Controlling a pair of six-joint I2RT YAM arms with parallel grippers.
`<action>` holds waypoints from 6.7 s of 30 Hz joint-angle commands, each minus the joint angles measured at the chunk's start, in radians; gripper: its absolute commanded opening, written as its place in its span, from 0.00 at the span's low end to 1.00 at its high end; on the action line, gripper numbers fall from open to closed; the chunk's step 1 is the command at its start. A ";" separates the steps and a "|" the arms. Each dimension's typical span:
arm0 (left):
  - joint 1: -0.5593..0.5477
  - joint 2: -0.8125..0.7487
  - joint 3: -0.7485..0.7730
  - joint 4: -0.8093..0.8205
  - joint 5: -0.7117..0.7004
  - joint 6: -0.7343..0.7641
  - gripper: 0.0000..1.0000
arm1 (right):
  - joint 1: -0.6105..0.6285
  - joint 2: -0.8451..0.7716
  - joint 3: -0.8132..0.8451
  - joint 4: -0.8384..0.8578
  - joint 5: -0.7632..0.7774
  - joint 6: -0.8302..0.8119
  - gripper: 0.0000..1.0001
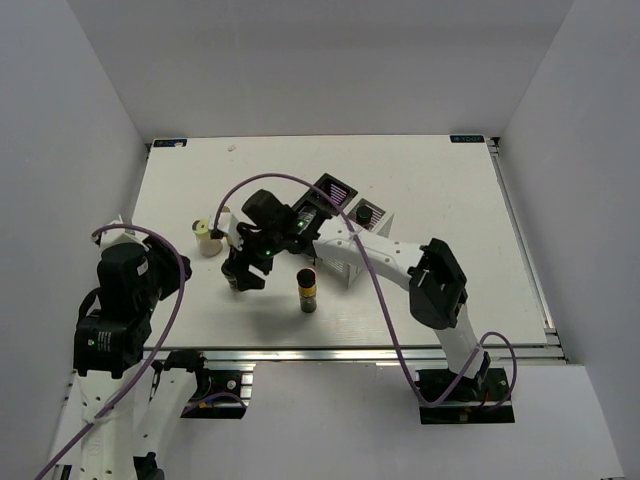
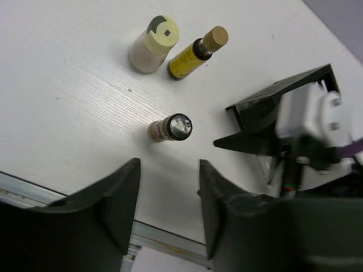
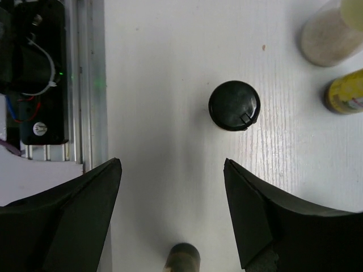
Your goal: Organize the condiment bottles
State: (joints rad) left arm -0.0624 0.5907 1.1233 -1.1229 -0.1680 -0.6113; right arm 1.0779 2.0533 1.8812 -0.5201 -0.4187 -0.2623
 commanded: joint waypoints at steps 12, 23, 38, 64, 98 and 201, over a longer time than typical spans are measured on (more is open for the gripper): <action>0.004 -0.028 0.053 -0.090 -0.042 -0.019 0.65 | 0.057 0.177 0.125 0.109 0.264 0.070 0.83; 0.003 -0.028 0.067 -0.097 -0.025 -0.007 0.65 | 0.059 0.269 0.205 0.170 0.261 0.097 0.77; 0.003 -0.026 0.059 -0.081 -0.024 0.001 0.65 | 0.057 0.260 0.219 0.161 0.199 0.052 0.11; 0.003 0.006 -0.166 0.324 0.462 0.074 0.65 | -0.605 -0.363 0.096 -0.216 -0.120 0.003 0.00; 0.003 0.029 -0.227 0.370 0.519 0.088 0.71 | -0.733 -0.262 -0.019 -0.472 -0.239 -0.318 0.00; 0.003 0.138 -0.132 0.242 0.318 0.071 0.73 | -0.170 -0.530 -0.709 0.201 -0.101 -0.200 0.89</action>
State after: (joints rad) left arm -0.0624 0.7422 0.9955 -0.8768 0.1638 -0.5331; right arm 0.8959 1.4872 1.1194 -0.3874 -0.5426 -0.5289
